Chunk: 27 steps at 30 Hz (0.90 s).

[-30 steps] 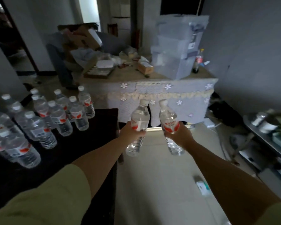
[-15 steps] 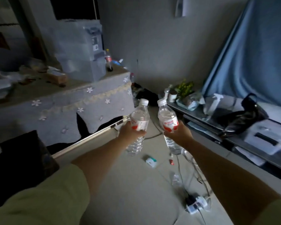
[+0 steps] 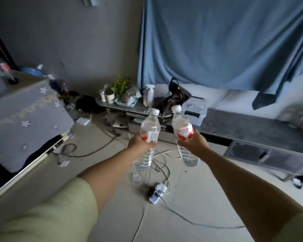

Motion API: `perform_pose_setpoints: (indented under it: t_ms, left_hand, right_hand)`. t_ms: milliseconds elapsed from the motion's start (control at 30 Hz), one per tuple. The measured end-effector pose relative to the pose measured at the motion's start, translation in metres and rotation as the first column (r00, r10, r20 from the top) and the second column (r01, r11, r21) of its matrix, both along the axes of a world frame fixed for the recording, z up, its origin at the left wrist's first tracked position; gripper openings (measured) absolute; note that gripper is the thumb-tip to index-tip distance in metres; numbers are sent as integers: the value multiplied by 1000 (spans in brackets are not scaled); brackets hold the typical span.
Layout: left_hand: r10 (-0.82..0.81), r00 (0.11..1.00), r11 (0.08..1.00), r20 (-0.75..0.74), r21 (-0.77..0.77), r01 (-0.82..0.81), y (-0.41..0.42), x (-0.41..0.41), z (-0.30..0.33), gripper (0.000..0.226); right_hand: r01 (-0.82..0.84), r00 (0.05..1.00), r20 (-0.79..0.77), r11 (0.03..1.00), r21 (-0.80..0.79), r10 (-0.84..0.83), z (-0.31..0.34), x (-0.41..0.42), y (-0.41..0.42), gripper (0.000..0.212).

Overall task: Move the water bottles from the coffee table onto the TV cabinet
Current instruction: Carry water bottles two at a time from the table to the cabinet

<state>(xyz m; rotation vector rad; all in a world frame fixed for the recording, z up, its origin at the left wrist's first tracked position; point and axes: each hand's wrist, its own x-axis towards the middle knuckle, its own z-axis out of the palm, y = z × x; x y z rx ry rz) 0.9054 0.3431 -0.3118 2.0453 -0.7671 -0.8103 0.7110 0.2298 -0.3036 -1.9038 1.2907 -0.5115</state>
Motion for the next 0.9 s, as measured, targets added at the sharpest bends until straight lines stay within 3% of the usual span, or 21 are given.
perform_pose_setpoints:
  t_ms: [233, 433, 567, 667, 900]
  left_hand:
    - [-275, 961, 960, 17, 50, 274, -102, -122, 2, 69]
    - [-545, 835, 834, -78, 54, 549, -172, -227, -18, 84]
    - [-667, 728, 735, -155, 23, 678, -216, -287, -29, 52]
    - [-729, 661, 668, -178, 26, 743, -262, -322, -38, 55]
    - [-826, 513, 528, -231, -1, 849, -369, -379, -36, 33]
  right_hand:
    - [284, 957, 37, 956, 72, -288, -8, -150, -35, 59]
    - [508, 830, 135, 834, 217, -541, -24, -255, -45, 46]
    - [599, 754, 142, 760, 251, -641, -28, -305, -64, 35]
    - [668, 691, 153, 706, 236, -706, -30, -336, -89, 31]
    - [805, 545, 113, 556, 206, -831, -24, -391, -152, 34]
